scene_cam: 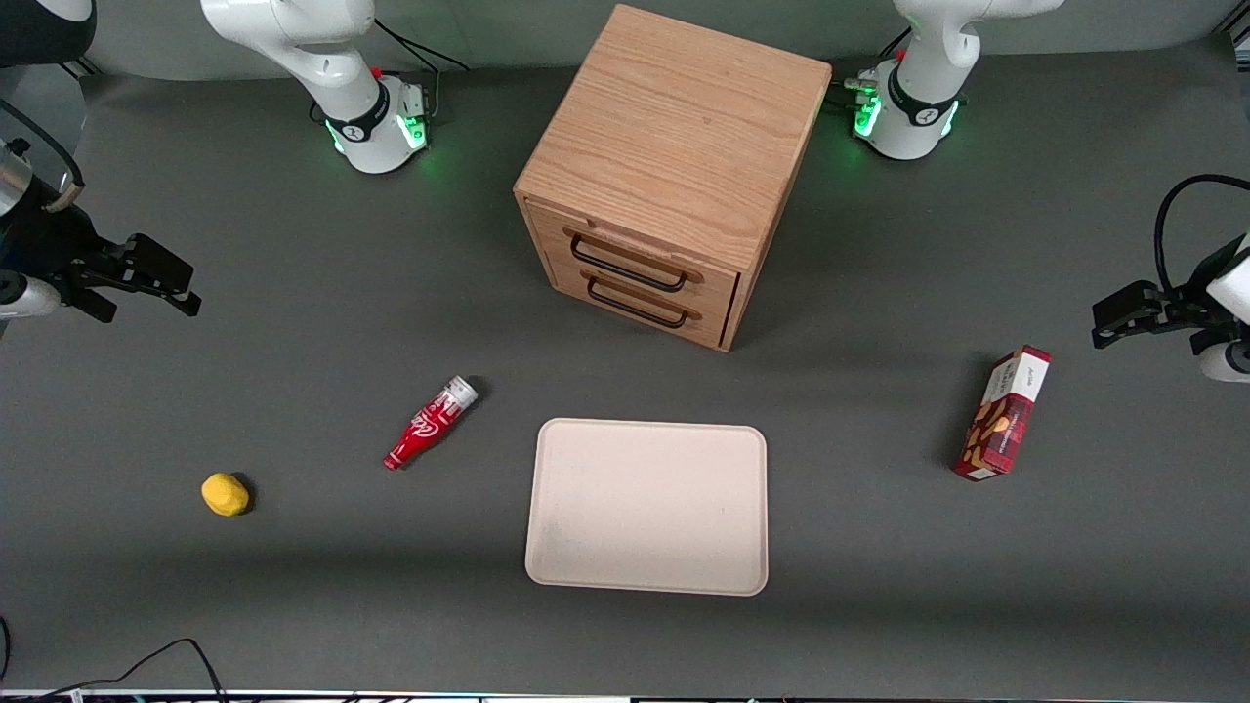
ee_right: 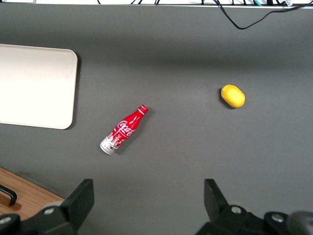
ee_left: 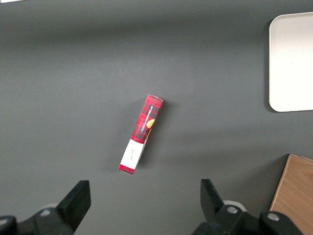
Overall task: Open upper drawer
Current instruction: 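Move the right gripper toward the upper drawer's black handle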
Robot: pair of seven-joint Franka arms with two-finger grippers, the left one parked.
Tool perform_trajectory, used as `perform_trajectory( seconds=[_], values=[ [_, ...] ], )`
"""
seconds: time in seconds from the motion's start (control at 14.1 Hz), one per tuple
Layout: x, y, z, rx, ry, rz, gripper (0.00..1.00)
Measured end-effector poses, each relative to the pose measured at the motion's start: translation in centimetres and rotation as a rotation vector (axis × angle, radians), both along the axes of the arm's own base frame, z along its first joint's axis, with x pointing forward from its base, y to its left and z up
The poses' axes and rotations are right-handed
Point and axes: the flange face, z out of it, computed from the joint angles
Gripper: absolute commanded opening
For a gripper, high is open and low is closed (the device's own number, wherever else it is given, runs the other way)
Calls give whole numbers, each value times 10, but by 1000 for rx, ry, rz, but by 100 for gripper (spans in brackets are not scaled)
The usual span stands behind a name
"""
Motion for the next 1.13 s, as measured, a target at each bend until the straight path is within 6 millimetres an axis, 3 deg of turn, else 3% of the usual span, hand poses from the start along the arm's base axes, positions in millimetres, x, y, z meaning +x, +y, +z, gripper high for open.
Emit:
perform_trajectory(
  seconds=[0.21, 0.35, 0.57, 0.85, 1.13],
  values=[
    [1, 2, 0, 0, 2, 4, 100],
    [-2, 22, 0, 0, 10, 41, 100],
    [-10, 82, -2, -1, 16, 150, 100],
    [-21, 161, -23, -1, 51, 358, 100],
    [-26, 217, -47, 41, 95, 522, 100]
  ],
)
